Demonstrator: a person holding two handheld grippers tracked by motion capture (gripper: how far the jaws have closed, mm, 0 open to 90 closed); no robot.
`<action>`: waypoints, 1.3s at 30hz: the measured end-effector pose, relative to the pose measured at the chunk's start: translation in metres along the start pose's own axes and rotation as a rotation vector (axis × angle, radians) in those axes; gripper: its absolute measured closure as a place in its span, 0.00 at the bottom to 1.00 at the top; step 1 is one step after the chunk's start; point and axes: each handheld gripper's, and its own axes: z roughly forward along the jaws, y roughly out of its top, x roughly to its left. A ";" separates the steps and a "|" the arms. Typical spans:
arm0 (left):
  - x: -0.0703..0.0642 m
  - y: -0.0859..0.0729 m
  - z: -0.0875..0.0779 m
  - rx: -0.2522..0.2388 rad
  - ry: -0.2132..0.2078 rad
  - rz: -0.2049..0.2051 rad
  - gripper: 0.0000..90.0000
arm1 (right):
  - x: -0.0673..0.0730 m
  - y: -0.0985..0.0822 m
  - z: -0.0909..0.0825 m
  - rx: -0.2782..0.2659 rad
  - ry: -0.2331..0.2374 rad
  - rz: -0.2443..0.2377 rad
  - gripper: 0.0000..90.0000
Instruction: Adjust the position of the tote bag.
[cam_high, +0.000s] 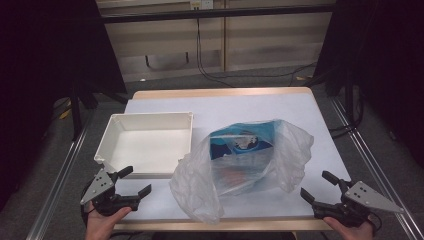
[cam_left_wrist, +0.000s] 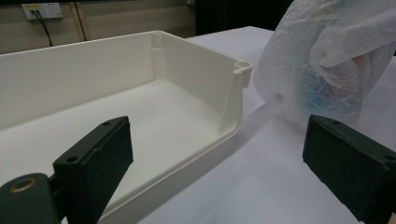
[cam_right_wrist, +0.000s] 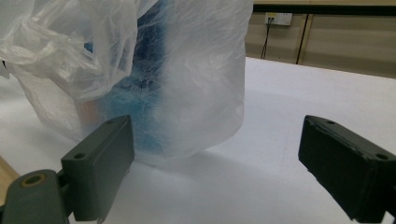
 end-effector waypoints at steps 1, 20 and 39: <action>0.000 0.000 0.000 0.000 0.000 0.000 0.09 | 0.000 0.000 0.000 0.000 0.000 0.000 0.11; -0.007 0.001 0.006 0.023 -0.055 -0.001 0.15 | 0.007 0.004 0.001 0.037 0.103 0.008 0.26; -0.016 0.004 0.006 0.041 -0.104 0.026 0.18 | 0.027 0.019 -0.010 0.021 0.207 -0.046 0.49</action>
